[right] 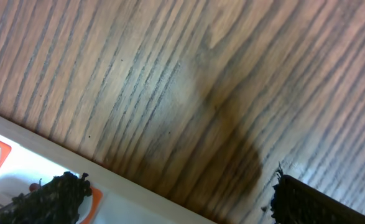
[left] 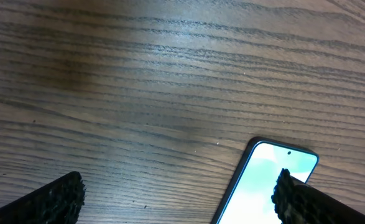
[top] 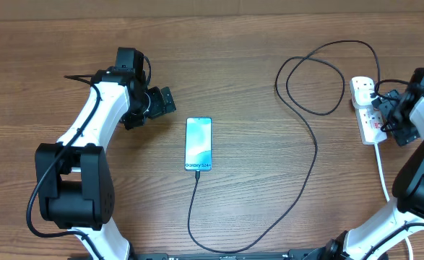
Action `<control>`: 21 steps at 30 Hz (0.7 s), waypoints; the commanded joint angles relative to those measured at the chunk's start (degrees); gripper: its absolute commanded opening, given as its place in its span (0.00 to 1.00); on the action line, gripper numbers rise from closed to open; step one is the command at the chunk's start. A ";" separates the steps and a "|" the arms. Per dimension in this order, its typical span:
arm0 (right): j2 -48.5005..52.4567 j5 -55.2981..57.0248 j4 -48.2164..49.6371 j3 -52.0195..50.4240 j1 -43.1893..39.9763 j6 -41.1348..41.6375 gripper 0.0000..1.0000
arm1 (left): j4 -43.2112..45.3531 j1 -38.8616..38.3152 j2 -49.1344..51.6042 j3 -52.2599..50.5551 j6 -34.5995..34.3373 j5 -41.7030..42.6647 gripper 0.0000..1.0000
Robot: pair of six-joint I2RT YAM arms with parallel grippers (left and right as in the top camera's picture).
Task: Plug charger to phone and switch on socket
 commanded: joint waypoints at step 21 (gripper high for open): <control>1.46 -10.32 -3.23 -2.60 0.70 -6.36 1.00 | -0.07 0.09 0.24 0.66 0.20 -0.55 1.00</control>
